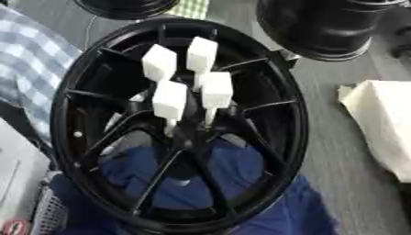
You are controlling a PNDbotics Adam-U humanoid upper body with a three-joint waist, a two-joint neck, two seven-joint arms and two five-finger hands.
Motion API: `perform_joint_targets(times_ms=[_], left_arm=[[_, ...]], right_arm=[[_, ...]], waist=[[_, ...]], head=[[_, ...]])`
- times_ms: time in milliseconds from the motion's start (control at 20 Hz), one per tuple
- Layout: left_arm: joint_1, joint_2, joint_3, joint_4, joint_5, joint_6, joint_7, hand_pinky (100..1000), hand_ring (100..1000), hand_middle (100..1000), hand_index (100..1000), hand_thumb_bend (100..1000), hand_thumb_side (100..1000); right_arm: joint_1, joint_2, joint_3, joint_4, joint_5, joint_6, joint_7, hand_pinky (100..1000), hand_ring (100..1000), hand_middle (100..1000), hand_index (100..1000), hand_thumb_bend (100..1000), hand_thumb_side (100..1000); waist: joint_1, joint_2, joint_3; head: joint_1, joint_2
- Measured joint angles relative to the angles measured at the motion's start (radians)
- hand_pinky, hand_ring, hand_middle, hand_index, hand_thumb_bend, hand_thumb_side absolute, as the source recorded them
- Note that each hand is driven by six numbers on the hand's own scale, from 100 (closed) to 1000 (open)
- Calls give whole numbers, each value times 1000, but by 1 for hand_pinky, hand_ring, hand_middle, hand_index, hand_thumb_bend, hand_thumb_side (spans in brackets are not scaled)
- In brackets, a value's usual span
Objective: Pull the pin out of the wheel hub.
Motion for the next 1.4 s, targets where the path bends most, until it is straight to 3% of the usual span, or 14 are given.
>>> perform_joint_targets(times_ms=[200,400,650,900,1100,1400], left_arm=[[-4,0,0,0,0,0,-1,841,729,741,767,231,700],[-5,0,-1,0,3,1,-3,841,729,741,767,230,699],[-5,-1,-2,0,4,1,-4,841,729,741,767,233,692],[-5,-1,-3,0,4,1,-4,841,730,742,767,234,690],[-5,-1,-3,0,4,0,-2,841,730,742,767,234,690],[-6,-2,-6,0,6,0,-2,842,730,742,766,239,685]], right_arm=[[-101,-95,102,0,64,-28,64,828,769,707,796,548,374],[-178,-100,174,1,126,-20,126,827,771,710,802,545,376],[-261,-30,245,62,203,18,203,823,767,727,808,558,374],[-313,52,308,154,278,2,279,822,764,738,819,560,378],[-313,83,321,205,340,-29,321,822,764,738,819,560,378],[-323,134,327,273,432,-39,313,808,741,734,818,559,362]], waist=[[4,3,4],[7,3,3],[8,-1,5],[8,-8,3],[8,-8,2],[9,-13,8]], head=[[-9,0],[-15,4],[-24,5],[-24,13],[-22,14],[-21,25]])
